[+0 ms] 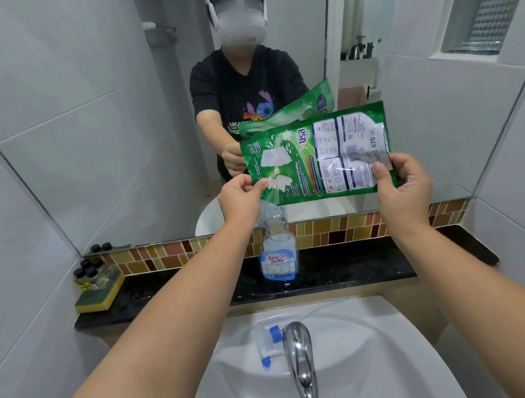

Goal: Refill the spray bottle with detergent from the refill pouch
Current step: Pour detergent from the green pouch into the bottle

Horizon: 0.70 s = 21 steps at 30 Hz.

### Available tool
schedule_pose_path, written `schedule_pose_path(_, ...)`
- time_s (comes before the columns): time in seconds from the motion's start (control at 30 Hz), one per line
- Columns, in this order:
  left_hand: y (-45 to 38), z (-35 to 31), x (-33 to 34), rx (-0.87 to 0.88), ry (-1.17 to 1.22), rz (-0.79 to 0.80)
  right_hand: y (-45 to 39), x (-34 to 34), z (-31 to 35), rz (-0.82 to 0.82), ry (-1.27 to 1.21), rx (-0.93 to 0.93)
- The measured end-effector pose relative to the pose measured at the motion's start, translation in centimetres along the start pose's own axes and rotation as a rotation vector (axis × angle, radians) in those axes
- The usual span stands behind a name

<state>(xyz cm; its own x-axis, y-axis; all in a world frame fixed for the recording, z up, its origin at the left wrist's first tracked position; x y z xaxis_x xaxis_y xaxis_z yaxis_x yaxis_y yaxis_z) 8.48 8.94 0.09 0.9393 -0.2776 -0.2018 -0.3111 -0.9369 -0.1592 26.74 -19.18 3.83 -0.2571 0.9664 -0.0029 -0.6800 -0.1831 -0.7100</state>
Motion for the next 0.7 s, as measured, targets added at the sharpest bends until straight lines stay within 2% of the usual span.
schedule_pose_path(0.2,-0.1,-1.6,0.3,0.059,-0.092,0.026,3.1,-1.2,-2.9,-0.047,-0.048,0.135)
schedule_pose_path(0.7,0.5,-4.7,0.3,0.147,-0.237,0.073,10.1,-2.0,-5.0,-0.111,-0.146,0.294)
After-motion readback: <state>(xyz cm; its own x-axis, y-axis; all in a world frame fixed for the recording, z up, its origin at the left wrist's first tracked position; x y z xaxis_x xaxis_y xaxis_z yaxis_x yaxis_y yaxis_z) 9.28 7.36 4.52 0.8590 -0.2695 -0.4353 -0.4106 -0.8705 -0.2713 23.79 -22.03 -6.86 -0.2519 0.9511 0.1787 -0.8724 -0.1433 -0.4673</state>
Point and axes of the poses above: each hand's wrist, its own y-axis away from the middle knuckle, its own x-axis out of the palm, z = x × y, the point moved 9 cm from there along -y, towards the middle knuckle, and after that the axes turned 8 degrees about -x, right-handed, at the moved point
